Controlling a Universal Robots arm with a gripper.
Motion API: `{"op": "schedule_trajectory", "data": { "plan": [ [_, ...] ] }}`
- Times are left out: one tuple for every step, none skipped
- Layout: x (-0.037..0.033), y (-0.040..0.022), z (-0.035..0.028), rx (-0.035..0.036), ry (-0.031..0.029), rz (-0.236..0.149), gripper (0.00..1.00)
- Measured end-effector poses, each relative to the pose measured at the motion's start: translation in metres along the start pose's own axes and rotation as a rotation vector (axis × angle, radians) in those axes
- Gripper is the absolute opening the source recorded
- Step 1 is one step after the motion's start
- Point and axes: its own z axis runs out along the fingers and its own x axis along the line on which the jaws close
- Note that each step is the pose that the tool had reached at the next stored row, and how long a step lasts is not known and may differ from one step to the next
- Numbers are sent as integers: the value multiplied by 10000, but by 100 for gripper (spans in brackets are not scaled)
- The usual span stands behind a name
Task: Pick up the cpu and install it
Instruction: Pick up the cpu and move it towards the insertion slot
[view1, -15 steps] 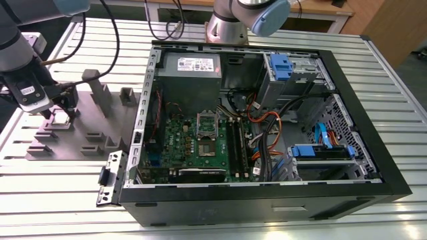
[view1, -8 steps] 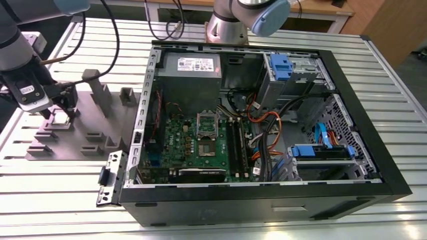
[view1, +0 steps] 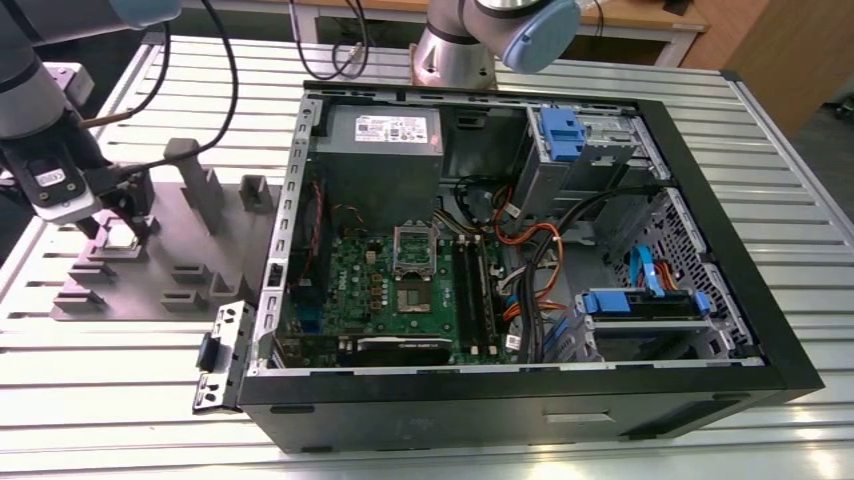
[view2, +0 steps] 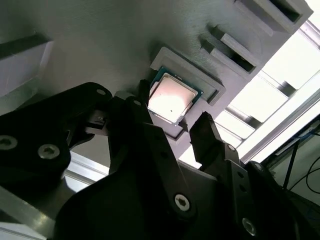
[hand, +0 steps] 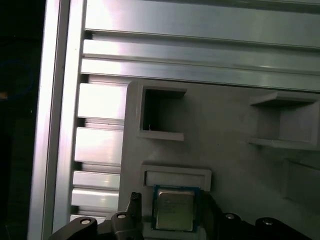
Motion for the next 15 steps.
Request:
{"op": "schedule_trajectory", "data": {
  "plan": [
    [-5, 0, 6, 1, -1, 68, 59],
    [-10, -1, 12, 2, -2, 130, 59],
    [-13, 0, 21, 0, -7, 189, 59],
    [-14, 0, 29, 0, -7, 230, 59],
    [-14, -1, 35, 1, -5, 250, 59],
    [-15, -2, 41, 1, -5, 258, 59],
    [-15, -2, 45, 1, -5, 259, 59],
    [-15, -3, 49, 1, -5, 260, 59],
    [-15, -4, 53, 1, -5, 260, 59],
    [-16, -6, 57, 1, -6, 259, 59],
    [-16, -7, 62, 1, -6, 260, 59],
    [-16, -7, 67, 1, -6, 260, 59],
    [-16, -8, 72, 1, -7, 260, 59],
    [-16, -8, 75, 2, -6, 260, 59],
    [-16, -8, 75, 3, -4, 260, 59]
  ]
}}
